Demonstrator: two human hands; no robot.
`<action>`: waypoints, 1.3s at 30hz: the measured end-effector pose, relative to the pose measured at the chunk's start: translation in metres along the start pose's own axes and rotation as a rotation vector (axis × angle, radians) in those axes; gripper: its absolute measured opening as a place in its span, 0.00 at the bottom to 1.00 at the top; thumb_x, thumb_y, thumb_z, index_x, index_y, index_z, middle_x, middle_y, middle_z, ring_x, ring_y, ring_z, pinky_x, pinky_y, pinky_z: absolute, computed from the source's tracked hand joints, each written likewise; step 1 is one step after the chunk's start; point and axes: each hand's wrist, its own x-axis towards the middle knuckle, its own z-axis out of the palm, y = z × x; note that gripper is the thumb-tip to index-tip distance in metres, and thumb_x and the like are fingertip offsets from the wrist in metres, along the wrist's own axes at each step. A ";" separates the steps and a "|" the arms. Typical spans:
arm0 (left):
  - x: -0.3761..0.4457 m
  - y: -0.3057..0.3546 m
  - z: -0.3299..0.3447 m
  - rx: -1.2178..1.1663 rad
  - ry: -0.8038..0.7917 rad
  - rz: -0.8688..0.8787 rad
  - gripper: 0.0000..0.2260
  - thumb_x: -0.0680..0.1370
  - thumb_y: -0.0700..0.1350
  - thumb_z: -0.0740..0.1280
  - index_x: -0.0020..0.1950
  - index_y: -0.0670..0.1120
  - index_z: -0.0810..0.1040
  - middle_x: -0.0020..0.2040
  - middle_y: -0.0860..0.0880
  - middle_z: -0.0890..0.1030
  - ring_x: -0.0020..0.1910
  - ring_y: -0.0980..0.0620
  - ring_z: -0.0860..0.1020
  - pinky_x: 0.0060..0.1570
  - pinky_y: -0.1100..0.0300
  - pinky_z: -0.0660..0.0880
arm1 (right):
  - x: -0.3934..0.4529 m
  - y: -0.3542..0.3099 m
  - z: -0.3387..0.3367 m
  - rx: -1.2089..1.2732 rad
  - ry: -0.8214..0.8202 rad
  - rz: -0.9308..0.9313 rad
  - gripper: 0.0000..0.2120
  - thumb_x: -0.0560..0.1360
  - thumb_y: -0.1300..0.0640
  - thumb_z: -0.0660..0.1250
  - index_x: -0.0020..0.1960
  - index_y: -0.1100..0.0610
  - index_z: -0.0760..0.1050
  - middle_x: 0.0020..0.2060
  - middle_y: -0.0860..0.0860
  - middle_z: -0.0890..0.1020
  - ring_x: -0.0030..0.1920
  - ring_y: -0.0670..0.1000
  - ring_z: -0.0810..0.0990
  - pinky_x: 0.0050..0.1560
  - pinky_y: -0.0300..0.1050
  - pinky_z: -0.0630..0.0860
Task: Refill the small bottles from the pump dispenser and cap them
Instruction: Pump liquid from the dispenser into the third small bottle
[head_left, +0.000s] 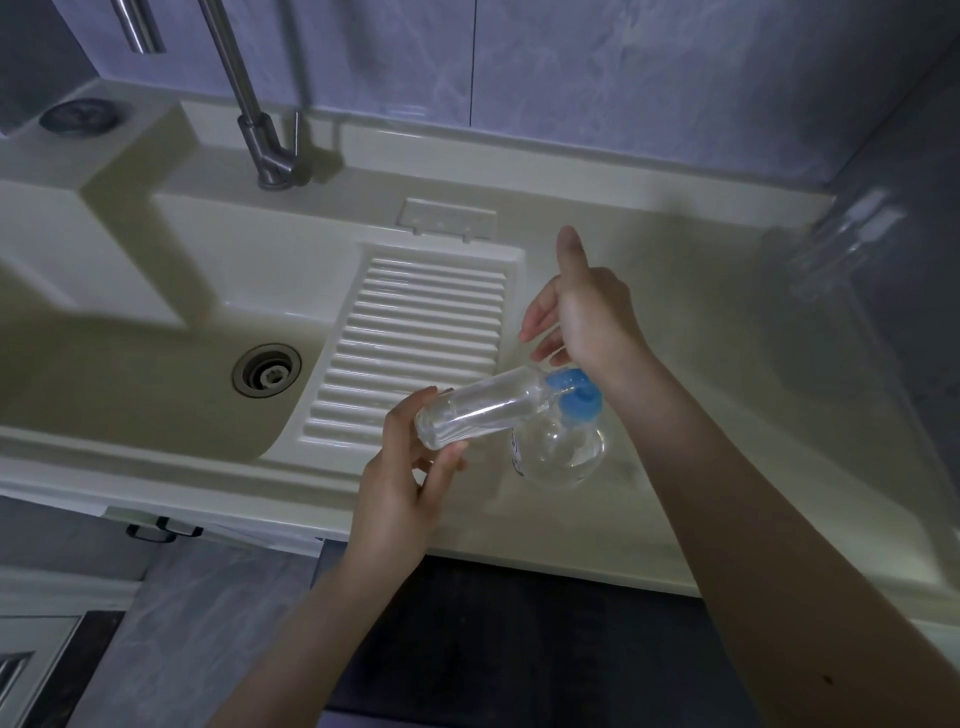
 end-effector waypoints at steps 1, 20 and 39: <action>0.000 -0.002 0.000 0.003 -0.001 -0.013 0.18 0.77 0.47 0.63 0.65 0.56 0.63 0.49 0.58 0.80 0.42 0.62 0.81 0.36 0.75 0.69 | -0.001 0.001 0.001 -0.049 0.014 -0.022 0.39 0.81 0.39 0.43 0.33 0.64 0.79 0.30 0.55 0.83 0.25 0.51 0.79 0.42 0.45 0.78; 0.000 0.002 -0.002 -0.003 0.005 0.001 0.18 0.78 0.45 0.64 0.62 0.60 0.63 0.51 0.67 0.77 0.40 0.60 0.81 0.37 0.71 0.73 | 0.003 -0.002 -0.002 0.098 -0.047 0.020 0.38 0.80 0.38 0.42 0.32 0.60 0.77 0.31 0.53 0.84 0.25 0.52 0.79 0.36 0.42 0.72; 0.000 -0.008 0.001 0.030 -0.022 -0.014 0.21 0.78 0.45 0.64 0.61 0.68 0.62 0.47 0.64 0.79 0.40 0.59 0.81 0.38 0.70 0.73 | 0.001 0.010 0.004 0.006 -0.033 0.065 0.39 0.80 0.37 0.44 0.32 0.63 0.78 0.31 0.57 0.84 0.28 0.55 0.80 0.42 0.45 0.79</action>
